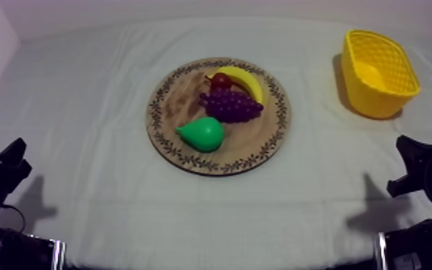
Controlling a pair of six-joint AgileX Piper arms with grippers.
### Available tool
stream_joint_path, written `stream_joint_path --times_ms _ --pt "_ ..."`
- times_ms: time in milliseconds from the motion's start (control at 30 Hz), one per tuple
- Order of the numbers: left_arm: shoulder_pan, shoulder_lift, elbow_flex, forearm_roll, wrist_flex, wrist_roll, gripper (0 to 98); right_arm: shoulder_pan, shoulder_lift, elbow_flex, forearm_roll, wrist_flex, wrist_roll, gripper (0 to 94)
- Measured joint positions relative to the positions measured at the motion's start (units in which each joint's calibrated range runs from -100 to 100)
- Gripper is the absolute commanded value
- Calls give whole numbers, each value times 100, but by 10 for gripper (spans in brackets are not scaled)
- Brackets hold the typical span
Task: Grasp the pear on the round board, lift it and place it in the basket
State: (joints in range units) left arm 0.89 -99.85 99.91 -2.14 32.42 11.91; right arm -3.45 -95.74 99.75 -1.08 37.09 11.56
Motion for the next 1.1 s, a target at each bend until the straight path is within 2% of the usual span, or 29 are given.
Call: stream_joint_path --times_ms 367,467,567,833,933,1000,1100 --pt "0 0 0 0 0 0 1 -26 0 0 0 0 0 4" --pt "0 0 0 0 0 0 1 -173 0 -17 18 75 -6 4" --pt "0 0 0 0 0 0 1 -441 15 -150 108 426 -187 9" --pt "0 0 0 0 0 0 1 -1523 806 -660 1279 1111 -1117 24" --pt "0 0 0 0 0 0 1 -1851 1262 -1020 1618 1261 -1326 14" --pt "0 0 0 0 0 0 1 -2015 1571 -1361 1743 1487 -1374 9" --pt "0 0 0 0 0 0 1 -2209 2123 -1950 1687 1838 -1339 6"
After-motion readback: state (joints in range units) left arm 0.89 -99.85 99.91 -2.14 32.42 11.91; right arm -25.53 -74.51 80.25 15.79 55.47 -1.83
